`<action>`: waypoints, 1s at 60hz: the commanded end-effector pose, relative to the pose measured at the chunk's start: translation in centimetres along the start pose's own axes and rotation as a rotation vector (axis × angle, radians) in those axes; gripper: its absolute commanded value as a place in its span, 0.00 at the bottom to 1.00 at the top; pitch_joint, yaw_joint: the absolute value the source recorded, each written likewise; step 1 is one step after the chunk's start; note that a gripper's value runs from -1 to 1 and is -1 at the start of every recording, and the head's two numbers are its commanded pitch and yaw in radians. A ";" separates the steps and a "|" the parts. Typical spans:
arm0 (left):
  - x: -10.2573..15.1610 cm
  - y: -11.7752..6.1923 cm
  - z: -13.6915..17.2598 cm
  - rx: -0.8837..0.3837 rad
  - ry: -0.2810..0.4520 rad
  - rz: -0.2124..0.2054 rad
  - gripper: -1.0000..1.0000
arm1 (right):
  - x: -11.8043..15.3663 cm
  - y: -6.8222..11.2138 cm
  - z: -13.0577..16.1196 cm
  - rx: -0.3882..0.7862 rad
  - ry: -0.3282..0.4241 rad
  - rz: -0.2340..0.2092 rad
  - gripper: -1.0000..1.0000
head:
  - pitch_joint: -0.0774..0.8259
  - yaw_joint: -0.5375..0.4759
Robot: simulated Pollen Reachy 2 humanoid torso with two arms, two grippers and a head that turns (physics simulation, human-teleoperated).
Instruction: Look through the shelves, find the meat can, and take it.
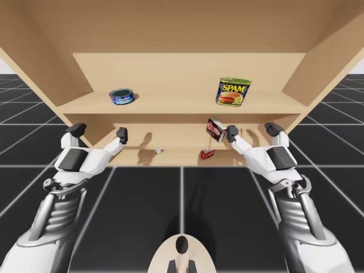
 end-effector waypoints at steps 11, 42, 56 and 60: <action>-0.1 -0.1 0.1 -0.002 0.001 -0.014 0.00 | 0.2 0.1 0.1 -0.009 0.009 -0.014 0.00 | 0.12 0.54; 0.1 -0.2 0.2 -0.016 -0.004 -0.005 0.00 | 2.7 1.4 1.5 0.007 -0.026 -0.017 0.00 | 0.26 0.29; 0.1 -0.1 0.2 -0.016 0.000 0.001 0.00 | 8.8 4.0 3.6 0.042 -0.066 0.002 0.00 | 0.26 0.30; 0.1 -0.1 0.2 -0.015 0.001 0.001 0.00 | 10.6 4.6 3.2 0.050 -0.055 -0.008 0.00 | 0.26 0.31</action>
